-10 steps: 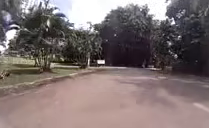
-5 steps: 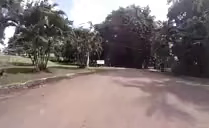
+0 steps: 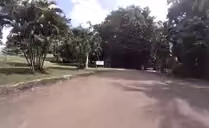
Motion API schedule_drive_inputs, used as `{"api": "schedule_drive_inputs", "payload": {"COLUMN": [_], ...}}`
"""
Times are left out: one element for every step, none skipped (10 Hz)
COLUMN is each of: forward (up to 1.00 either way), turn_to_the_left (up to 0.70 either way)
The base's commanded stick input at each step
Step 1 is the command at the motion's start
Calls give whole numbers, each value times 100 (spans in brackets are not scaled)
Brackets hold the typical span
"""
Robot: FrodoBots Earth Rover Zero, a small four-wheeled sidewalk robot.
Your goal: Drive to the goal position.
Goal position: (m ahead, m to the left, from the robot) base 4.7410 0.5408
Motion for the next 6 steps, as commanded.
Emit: {"api": "schedule_drive_inputs", "payload": {"forward": [70, 70, 70, 70, 70, 70], "turn_to_the_left": [0, 0, 0, 0, 0, 0]}}
